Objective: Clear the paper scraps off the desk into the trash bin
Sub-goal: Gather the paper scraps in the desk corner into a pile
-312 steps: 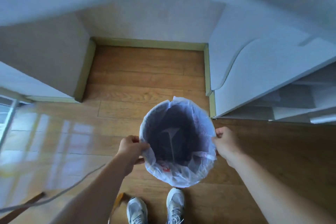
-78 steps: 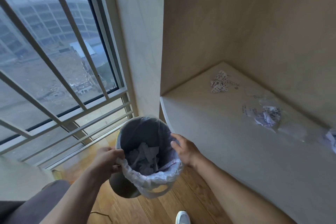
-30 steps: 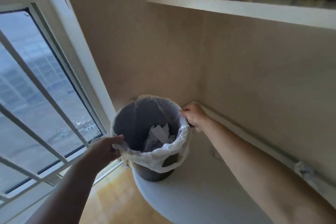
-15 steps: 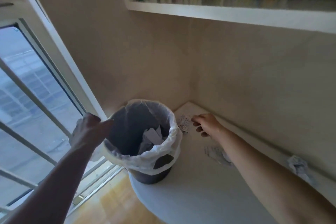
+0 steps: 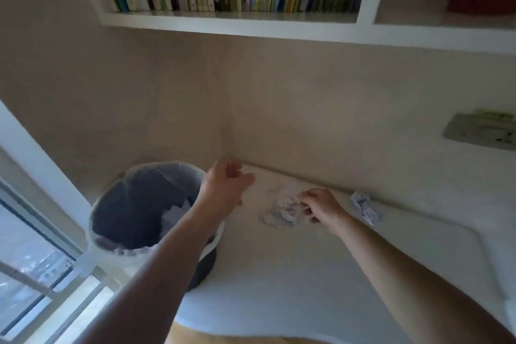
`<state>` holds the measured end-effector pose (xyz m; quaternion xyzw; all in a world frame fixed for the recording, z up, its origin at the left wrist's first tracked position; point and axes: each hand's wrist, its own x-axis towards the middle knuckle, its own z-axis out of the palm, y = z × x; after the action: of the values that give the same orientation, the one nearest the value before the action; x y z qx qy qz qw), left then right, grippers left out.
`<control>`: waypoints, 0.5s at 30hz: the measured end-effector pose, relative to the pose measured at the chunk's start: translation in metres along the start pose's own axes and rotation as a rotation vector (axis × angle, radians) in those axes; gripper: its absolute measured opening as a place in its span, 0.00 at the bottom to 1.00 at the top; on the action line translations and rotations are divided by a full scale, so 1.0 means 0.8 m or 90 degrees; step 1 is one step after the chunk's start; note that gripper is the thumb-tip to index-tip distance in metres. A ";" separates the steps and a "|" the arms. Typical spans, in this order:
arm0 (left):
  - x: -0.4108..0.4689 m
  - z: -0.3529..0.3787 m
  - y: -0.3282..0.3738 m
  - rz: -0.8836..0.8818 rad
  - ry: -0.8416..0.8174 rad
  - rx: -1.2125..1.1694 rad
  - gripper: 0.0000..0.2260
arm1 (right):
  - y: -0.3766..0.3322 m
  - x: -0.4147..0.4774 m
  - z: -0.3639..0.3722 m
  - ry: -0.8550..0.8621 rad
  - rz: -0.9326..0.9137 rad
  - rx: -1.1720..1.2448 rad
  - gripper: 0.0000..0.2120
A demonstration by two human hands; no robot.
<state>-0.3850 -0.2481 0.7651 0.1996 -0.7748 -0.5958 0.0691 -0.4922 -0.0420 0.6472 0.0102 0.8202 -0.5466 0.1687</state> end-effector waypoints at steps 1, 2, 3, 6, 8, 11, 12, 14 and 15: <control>0.002 0.020 -0.007 -0.001 -0.018 0.019 0.18 | 0.013 -0.001 -0.015 0.029 0.000 -0.045 0.08; 0.004 0.038 -0.017 0.006 -0.026 0.047 0.19 | 0.028 0.000 -0.031 0.050 0.010 -0.106 0.07; 0.008 0.055 -0.029 0.019 -0.032 0.085 0.19 | 0.042 0.002 -0.048 0.069 0.025 -0.178 0.11; 0.025 0.098 -0.076 0.041 -0.055 0.197 0.24 | 0.089 0.011 -0.097 0.122 0.062 -0.282 0.26; 0.050 0.123 -0.110 0.035 -0.039 0.270 0.25 | 0.120 0.031 -0.122 0.159 0.057 -0.310 0.27; 0.099 0.157 -0.162 0.015 0.014 0.404 0.25 | 0.158 0.083 -0.143 0.197 0.062 -0.388 0.32; 0.119 0.165 -0.180 0.004 0.025 0.457 0.26 | 0.167 0.105 -0.146 0.194 0.061 -0.405 0.34; 0.162 0.175 -0.214 -0.023 0.055 0.533 0.26 | 0.186 0.146 -0.147 0.169 0.056 -0.418 0.37; 0.185 0.177 -0.229 -0.034 0.081 0.555 0.26 | 0.195 0.164 -0.146 0.153 0.055 -0.413 0.37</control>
<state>-0.5268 -0.2175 0.5318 0.2664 -0.9426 -0.2011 0.0108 -0.6153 0.1038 0.5108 0.0554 0.9640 -0.2444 0.0883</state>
